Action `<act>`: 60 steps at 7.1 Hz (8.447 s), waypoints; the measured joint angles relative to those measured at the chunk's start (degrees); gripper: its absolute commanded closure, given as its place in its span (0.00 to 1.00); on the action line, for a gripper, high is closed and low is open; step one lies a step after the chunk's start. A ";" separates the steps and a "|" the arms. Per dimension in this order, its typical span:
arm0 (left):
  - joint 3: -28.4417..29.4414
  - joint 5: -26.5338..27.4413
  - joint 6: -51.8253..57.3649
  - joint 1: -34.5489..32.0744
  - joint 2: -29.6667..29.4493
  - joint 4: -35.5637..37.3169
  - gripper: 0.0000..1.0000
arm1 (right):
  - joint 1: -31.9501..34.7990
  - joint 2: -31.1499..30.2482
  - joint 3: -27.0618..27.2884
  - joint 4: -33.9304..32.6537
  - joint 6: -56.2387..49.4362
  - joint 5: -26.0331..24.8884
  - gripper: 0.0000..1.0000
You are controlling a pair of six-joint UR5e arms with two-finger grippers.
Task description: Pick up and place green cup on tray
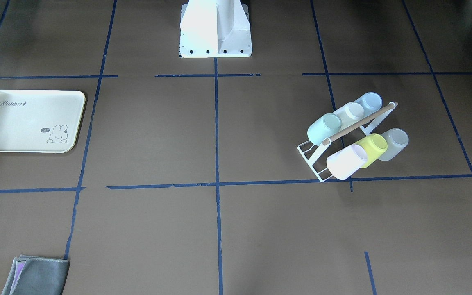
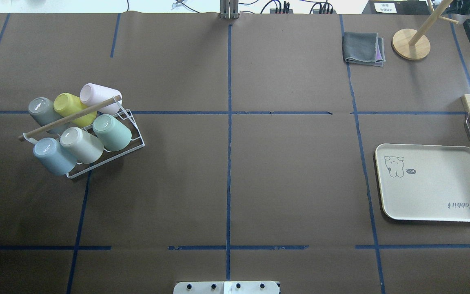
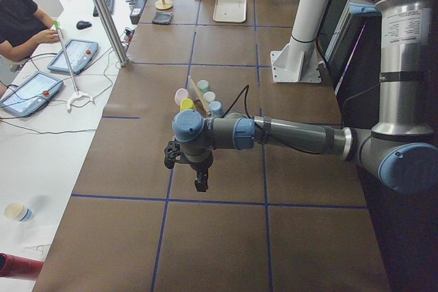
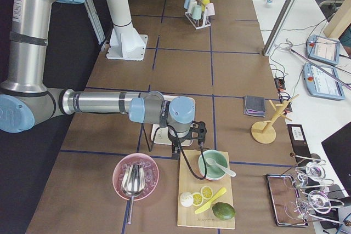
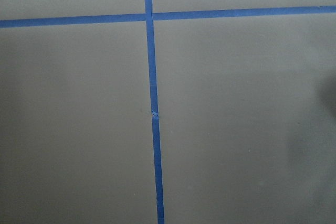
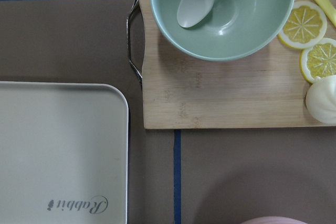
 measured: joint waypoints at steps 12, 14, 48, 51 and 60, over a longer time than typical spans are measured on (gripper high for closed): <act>-0.62 0.41 4.05 -0.02 1.49 -1.15 0.00 | -6.33 -1.16 -0.68 9.00 7.35 4.33 0.01; -0.88 0.34 4.04 -0.07 1.53 -1.10 0.00 | -10.76 -1.99 -5.26 21.71 15.48 4.30 0.01; -0.74 -1.94 4.22 -0.11 1.55 -1.17 0.00 | -57.79 33.74 -7.46 33.54 74.65 -17.87 1.00; -0.81 -1.93 4.20 -0.11 1.57 -1.17 0.00 | -58.33 34.75 -8.38 33.34 74.66 -18.24 0.22; -12.77 -6.36 3.92 9.38 -2.28 -2.13 0.00 | -45.15 22.00 0.30 33.93 69.22 -8.68 0.00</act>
